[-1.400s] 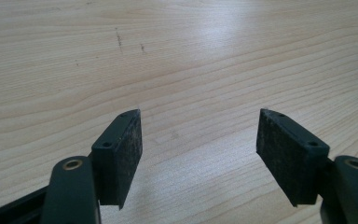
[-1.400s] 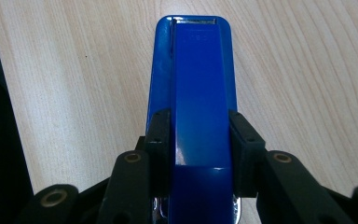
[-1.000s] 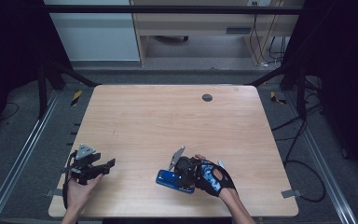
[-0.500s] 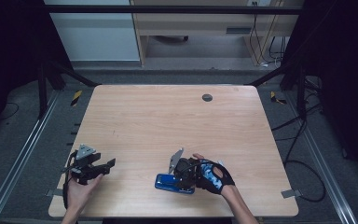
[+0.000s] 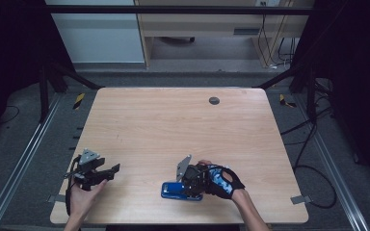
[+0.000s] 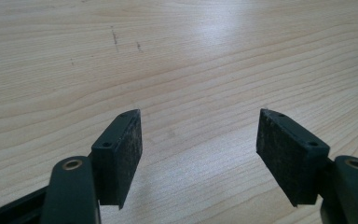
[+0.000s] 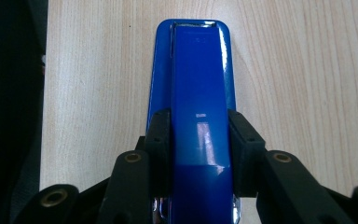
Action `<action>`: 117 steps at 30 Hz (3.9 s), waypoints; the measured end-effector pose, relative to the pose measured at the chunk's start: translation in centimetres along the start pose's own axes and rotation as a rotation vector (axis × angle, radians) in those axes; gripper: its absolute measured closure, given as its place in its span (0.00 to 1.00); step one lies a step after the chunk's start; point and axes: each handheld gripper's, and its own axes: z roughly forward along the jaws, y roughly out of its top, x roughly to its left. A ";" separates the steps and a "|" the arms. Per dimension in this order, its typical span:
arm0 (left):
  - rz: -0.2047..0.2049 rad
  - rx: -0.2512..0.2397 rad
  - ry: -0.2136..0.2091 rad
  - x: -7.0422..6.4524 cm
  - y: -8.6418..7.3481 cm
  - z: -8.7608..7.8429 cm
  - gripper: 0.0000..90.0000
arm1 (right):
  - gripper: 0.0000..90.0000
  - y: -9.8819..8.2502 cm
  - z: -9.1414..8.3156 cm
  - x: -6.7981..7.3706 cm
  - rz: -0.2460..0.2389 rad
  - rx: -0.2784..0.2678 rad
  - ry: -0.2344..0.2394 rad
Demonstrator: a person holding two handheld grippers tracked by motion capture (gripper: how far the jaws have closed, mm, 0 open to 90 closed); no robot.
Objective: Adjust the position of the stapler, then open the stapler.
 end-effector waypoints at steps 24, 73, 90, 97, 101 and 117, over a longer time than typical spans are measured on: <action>0.011 -0.002 -0.019 -0.2 0.0 0.1 0.34 | 0.54 -1.4 -1.0 0.3 0.090 -0.146 -0.048; 0.310 -0.033 -0.232 -9.2 5.4 0.6 0.47 | 1.00 -8.5 -4.5 4.7 0.421 -0.536 -0.164; 0.416 0.009 -0.356 -13.2 7.0 1.4 0.46 | 1.00 -8.9 -2.7 5.2 0.413 -0.477 -0.118; 0.455 0.026 -0.398 -14.1 7.3 1.4 0.49 | 1.00 -8.9 -1.9 5.2 0.418 -0.447 -0.111; 0.475 0.033 -0.412 -14.5 7.3 1.5 0.50 | 1.00 -8.9 -1.7 5.2 0.418 -0.428 -0.111; 0.575 0.100 -0.491 -16.4 7.7 2.3 0.57 | 1.00 -9.1 -1.0 4.9 0.416 -0.401 -0.119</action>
